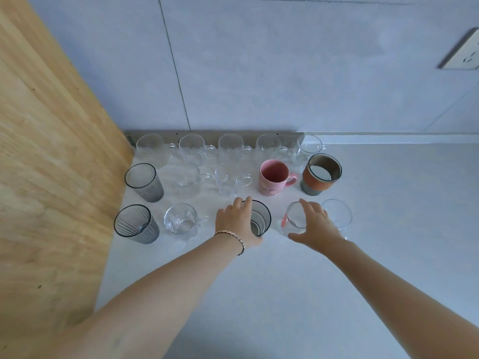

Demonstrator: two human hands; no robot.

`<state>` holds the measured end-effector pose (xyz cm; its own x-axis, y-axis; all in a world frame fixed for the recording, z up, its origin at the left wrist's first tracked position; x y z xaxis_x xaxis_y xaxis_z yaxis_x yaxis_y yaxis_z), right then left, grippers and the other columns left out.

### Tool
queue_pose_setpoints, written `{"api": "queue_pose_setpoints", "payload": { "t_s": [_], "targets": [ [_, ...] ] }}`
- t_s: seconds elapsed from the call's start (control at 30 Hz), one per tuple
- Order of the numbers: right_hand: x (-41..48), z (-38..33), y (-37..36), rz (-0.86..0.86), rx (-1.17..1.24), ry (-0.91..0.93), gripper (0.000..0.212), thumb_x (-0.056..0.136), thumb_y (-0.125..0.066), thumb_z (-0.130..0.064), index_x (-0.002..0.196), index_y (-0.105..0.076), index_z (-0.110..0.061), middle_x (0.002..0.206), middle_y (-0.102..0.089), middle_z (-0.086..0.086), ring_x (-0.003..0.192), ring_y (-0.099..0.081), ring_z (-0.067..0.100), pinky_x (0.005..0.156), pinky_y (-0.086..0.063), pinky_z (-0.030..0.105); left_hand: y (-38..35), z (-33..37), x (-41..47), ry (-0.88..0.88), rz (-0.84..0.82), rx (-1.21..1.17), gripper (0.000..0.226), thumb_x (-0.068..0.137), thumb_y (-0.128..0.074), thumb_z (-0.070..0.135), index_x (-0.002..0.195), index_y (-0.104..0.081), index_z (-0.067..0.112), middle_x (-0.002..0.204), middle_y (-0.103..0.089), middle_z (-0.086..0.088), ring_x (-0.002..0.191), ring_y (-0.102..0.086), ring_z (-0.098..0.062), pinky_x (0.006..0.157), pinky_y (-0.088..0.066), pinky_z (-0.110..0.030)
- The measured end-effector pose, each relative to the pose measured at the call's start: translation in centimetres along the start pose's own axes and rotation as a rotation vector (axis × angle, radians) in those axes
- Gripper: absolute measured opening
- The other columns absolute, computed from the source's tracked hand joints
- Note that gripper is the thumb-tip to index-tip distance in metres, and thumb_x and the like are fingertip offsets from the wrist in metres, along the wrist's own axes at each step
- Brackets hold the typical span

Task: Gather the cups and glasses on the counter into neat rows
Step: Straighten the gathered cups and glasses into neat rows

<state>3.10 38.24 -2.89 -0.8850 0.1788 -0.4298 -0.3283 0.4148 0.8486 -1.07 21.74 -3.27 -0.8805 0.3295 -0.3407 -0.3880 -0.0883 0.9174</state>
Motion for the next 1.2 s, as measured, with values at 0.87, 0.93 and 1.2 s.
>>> {"api": "queue_pose_setpoints", "payload": {
  "t_s": [0.87, 0.93, 1.2],
  "targets": [
    [0.1, 1.7, 0.5, 0.099, 0.013, 0.054, 0.085, 0.083, -0.069, -0.03, 0.15, -0.019, -0.015, 0.147, -0.031, 0.007, 0.135, -0.033, 0.025, 0.107, -0.036, 0.034, 1.5, -4.2, 0.0, 0.056, 0.008, -0.052, 0.096, 0.072, -0.071, 0.045, 0.147, -0.019, 0.018, 0.148, -0.031, -0.003, 0.128, -0.046, -0.026, 0.101, -0.042, -0.035],
    [-0.2, 4.2, 2.7, 0.216, 0.01, 0.005, 0.078, 0.083, -0.068, -0.031, 0.147, -0.027, -0.014, 0.144, -0.036, 0.009, 0.135, -0.033, 0.026, 0.11, -0.032, 0.035, 1.8, -3.9, -0.2, 0.051, 0.036, -0.009, 0.099, 0.069, -0.072, 0.046, 0.147, -0.02, 0.016, 0.152, -0.028, -0.006, 0.137, -0.037, -0.025, 0.108, -0.036, -0.038],
    [1.8, 9.9, 2.3, 0.058, 0.09, -0.332, 0.1, 0.071, -0.072, -0.056, 0.143, -0.023, -0.007, 0.138, -0.038, 0.015, 0.124, -0.048, 0.034, 0.095, -0.046, 0.041, 3.4, 2.1, -3.3, -0.188, 0.212, -0.14, 0.015, 0.085, -0.055, 0.017, 0.096, -0.063, 0.012, 0.087, -0.067, 0.0, 0.075, -0.056, -0.018, 0.064, -0.041, -0.025]
  ]
}}
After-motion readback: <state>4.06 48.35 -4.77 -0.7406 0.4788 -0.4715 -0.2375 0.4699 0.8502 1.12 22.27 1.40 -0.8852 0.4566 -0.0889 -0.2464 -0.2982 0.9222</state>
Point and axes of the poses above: each hand's wrist, its own x-axis towards the middle knuckle, its own y-axis out of the back of the hand, z = x × y, the point moved 9 cm from there along x, towards the middle knuckle
